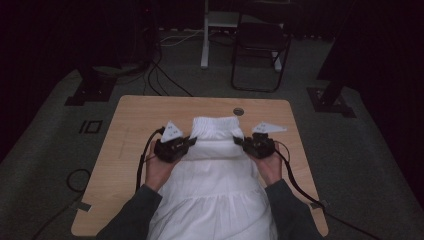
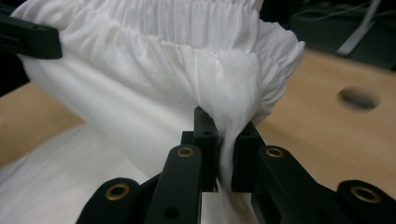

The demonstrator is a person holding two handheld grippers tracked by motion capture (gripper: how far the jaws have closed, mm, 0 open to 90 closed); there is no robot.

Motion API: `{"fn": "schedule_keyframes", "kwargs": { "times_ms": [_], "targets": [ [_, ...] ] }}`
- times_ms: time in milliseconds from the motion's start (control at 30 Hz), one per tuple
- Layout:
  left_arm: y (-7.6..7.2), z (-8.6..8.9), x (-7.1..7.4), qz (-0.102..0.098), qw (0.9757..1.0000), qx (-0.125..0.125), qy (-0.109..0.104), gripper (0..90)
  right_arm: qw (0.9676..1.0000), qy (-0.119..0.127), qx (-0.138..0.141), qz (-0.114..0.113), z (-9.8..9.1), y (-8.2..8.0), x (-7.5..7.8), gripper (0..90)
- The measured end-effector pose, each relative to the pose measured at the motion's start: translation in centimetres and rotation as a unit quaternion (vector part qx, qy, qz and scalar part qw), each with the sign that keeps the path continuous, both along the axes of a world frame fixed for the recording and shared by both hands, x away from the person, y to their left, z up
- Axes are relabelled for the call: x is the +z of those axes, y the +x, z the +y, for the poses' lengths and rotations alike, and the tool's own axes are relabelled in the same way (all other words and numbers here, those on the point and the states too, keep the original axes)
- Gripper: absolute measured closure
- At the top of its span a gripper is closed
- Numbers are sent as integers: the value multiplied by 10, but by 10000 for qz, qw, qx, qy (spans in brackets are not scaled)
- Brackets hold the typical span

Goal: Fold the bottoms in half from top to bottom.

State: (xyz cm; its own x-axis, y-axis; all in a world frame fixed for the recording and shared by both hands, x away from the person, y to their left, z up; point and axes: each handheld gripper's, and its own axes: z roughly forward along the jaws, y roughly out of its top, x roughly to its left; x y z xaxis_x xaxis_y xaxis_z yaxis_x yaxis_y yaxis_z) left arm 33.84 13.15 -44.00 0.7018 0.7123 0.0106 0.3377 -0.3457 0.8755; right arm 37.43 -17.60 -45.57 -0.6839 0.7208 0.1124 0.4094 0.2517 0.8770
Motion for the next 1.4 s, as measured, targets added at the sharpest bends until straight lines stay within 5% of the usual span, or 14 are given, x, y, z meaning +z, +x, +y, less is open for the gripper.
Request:
{"fn": "schedule_keyframes", "kwargs": {
  "times_ms": [100, 133, 267, 400, 533, 667, 767, 933, 1033, 1267, 1400],
  "targets": [
    [-10, 1, -18, 202, 9997, -20, 144, 845, 9997, -162, 107, 121, 4, -13, -16, 840],
    [-16, 3, -38, 496, 9983, -44, 314, 845, 9994, -282, 141, 173, 6, -19, -24, 840],
    [-20, 3, -81, 1151, 9920, -75, 504, 841, 9943, -881, 341, 486, 17, -35, -62, 838],
    [-13, 1, -108, 1452, 9872, -58, 660, 840, 9905, -1023, 391, 831, 22, -34, -84, 832],
    [-7, 0, -109, 1369, 9877, -110, 754, 840, 9877, -1163, 386, 969, 26, -30, -95, 830],
    [3, -5, -108, 1279, 9881, -3, 857, 838, 9873, -1294, 306, 873, 29, -16, -97, 833],
    [11, -11, -106, 1266, 9874, 140, 937, 835, 9872, -1410, 209, 717, 32, 2, -97, 836],
    [27, -22, -102, 1191, 9848, 286, 1230, 831, 9878, -1351, 67, 775, 34, 41, -95, 836],
    [44, -23, -102, 940, 9829, 326, 1550, 832, 9879, -1295, -74, 854, 39, 60, -94, 835],
    [97, -13, -100, 844, 9800, 534, 1720, 836, 9883, -940, -308, 1162, 45, 80, -94, 831],
    [113, -16, -99, 784, 9779, 564, 1853, 836, 9886, -1039, -358, 1030, 49, 83, -94, 831]
  ]
}}
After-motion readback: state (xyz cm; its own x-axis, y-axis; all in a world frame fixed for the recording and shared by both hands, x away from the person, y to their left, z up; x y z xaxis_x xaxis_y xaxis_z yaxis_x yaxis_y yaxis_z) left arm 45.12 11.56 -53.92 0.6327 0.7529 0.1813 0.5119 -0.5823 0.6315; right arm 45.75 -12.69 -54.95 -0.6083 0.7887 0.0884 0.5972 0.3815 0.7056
